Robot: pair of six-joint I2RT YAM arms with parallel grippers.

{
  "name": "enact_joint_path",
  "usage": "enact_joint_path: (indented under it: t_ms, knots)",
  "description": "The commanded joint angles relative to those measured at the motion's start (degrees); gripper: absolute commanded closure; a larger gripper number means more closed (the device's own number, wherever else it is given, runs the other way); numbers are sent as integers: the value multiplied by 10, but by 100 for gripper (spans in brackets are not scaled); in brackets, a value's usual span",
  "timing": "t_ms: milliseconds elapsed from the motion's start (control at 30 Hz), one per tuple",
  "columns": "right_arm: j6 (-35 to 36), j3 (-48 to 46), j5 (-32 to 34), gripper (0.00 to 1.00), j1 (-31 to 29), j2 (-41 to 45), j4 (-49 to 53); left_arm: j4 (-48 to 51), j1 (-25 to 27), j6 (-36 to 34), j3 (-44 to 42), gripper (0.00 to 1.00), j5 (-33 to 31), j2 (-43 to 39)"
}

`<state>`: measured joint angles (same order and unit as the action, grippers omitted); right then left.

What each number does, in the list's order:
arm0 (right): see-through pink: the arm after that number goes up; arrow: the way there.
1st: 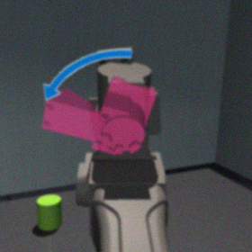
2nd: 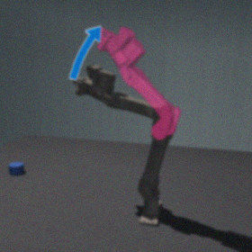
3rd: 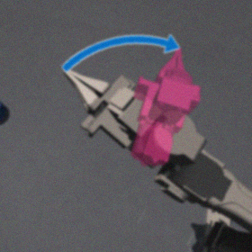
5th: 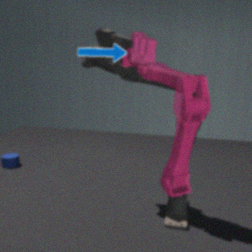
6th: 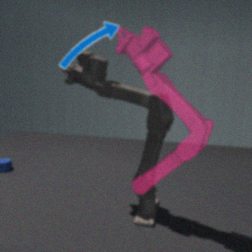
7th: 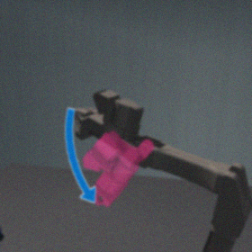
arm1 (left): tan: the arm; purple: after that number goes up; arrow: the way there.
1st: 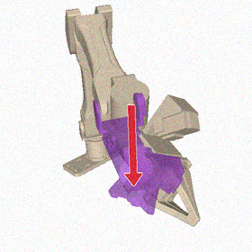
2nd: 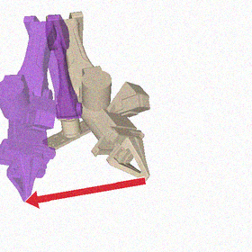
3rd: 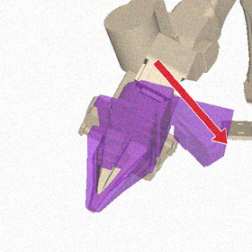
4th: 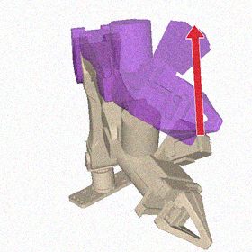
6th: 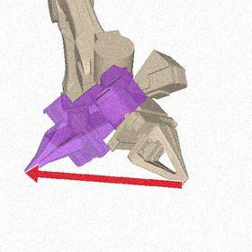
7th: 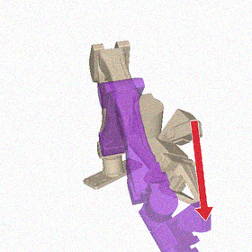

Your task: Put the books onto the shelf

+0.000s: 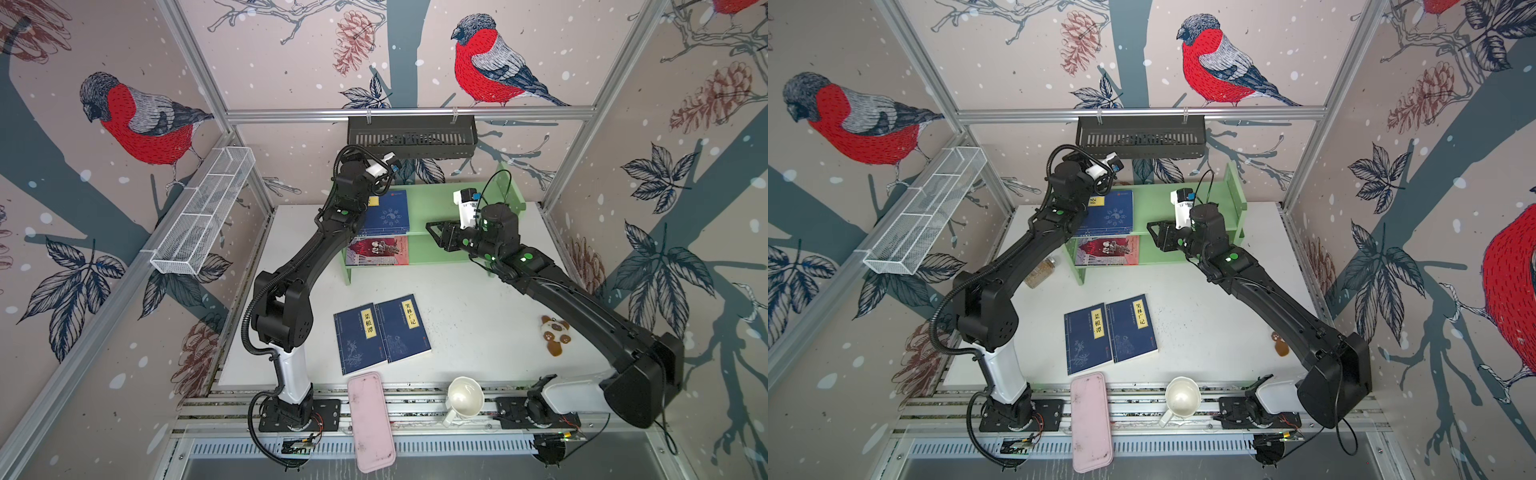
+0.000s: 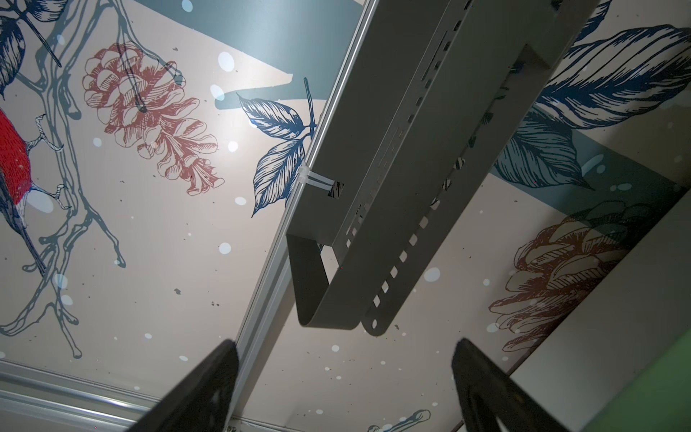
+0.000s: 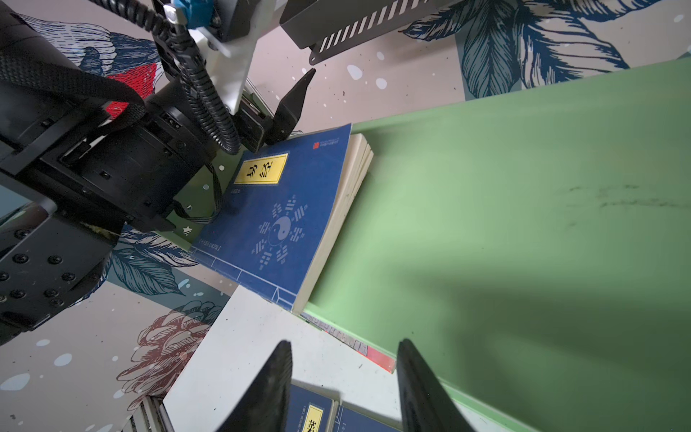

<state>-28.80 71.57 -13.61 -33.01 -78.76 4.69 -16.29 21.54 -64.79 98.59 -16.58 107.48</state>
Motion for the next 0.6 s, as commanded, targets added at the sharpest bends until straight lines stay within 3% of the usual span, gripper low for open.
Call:
enact_joint_path:
  t_ms: [0,367,567]
  knots:
    - [-8,12,-17,53,2,-10,-26,-22,-1,-1,-6,10,0,-9]
    - [-20,42,-52,53,4,-49,-47,-42,-1,-9,-10,7,-6,-10]
    - [-20,62,-67,54,-5,-69,-47,-24,-12,7,45,4,-19,1]
